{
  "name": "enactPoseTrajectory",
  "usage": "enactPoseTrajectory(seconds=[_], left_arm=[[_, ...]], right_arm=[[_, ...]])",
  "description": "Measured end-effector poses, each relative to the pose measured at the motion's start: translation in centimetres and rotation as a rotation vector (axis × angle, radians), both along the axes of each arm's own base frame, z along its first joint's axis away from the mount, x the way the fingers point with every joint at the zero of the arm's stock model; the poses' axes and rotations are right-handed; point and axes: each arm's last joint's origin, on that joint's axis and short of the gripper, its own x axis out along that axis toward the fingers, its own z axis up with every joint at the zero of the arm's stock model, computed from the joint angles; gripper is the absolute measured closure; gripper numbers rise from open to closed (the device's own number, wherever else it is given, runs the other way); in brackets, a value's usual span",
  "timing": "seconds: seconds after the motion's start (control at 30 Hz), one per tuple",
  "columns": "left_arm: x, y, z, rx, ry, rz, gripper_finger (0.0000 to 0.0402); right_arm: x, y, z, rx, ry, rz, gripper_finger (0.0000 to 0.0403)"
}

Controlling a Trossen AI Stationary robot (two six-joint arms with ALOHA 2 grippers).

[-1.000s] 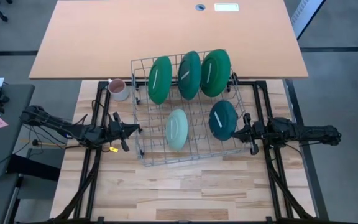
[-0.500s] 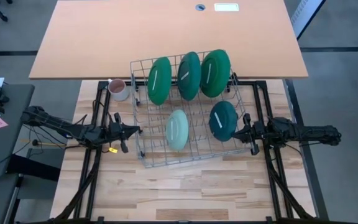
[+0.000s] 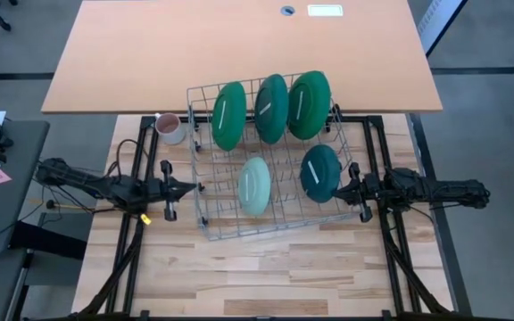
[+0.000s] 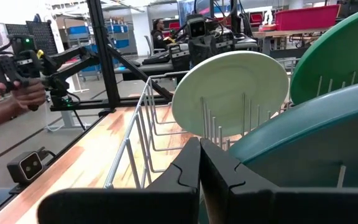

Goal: Sort dishes
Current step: Return to Home Position

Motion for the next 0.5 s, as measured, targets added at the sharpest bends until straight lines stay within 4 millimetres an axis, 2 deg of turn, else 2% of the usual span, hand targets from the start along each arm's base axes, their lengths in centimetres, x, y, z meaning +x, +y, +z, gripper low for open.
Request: enactPoseTrajectory(seconds=[0.23,0.33,0.5], left_arm=[[-1.2,0.8,-0.1,0.035,-0.013,0.035,0.0401],[-1.1,1.0,-0.7,0.015,0.041,0.048,0.0401],[-1.0,1.1,-0.7,-0.017,0.037,0.028,0.0401]], right_arm=[[0.0,0.0,0.0,0.000,0.000,0.000,0.0388],[0.0,0.0,0.0,0.000,0.001,0.001,0.0388],[0.0,0.0,0.0,0.000,0.001,0.001,0.0388]])
